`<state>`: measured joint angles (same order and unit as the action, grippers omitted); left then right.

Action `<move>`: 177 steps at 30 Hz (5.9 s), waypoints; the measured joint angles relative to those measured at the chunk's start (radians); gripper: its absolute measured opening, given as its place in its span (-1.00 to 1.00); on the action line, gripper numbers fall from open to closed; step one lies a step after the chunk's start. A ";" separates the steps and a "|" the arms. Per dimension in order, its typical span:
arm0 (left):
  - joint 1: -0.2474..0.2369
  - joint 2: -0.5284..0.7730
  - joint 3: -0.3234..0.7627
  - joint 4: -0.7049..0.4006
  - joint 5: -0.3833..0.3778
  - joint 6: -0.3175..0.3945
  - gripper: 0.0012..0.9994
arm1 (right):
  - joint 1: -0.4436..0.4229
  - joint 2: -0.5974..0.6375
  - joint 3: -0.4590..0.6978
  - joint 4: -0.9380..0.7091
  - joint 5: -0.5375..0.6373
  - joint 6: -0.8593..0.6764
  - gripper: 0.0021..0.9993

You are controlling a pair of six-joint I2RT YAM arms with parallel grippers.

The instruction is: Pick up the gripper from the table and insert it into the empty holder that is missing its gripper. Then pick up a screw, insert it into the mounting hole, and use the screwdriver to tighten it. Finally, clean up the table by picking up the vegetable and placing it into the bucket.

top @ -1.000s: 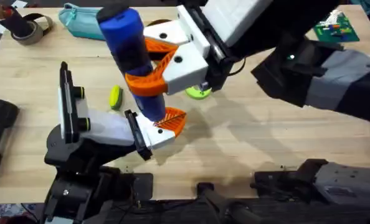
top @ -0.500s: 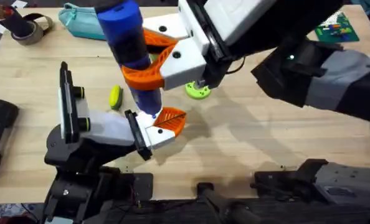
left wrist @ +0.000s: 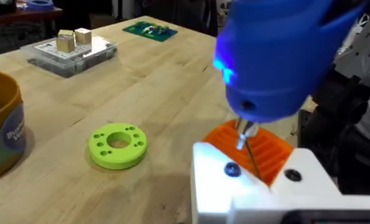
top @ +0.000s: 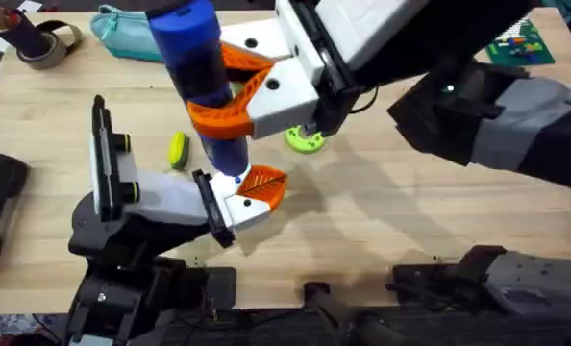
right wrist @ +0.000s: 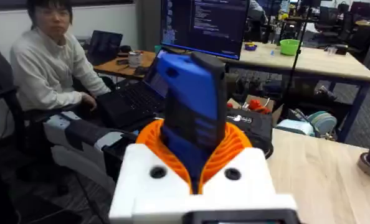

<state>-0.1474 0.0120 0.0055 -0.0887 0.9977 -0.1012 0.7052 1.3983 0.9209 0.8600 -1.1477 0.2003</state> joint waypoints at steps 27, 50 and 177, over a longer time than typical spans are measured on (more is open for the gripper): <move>0.000 0.000 0.000 0.000 0.000 0.000 -0.98 | 0.013 0.029 -0.002 0.000 0.002 -0.015 -0.94; 0.000 0.000 0.000 0.000 0.000 0.000 -0.98 | 0.013 0.029 -0.003 0.001 0.002 -0.014 -0.93; 0.000 0.000 0.000 0.000 0.000 0.014 -0.98 | -0.375 0.028 0.416 -1.253 0.066 -0.499 -0.94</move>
<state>-0.1474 0.0120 0.0055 -0.0887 0.9977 -0.0872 0.3298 1.4261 1.3373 -0.3931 -1.0821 -0.2985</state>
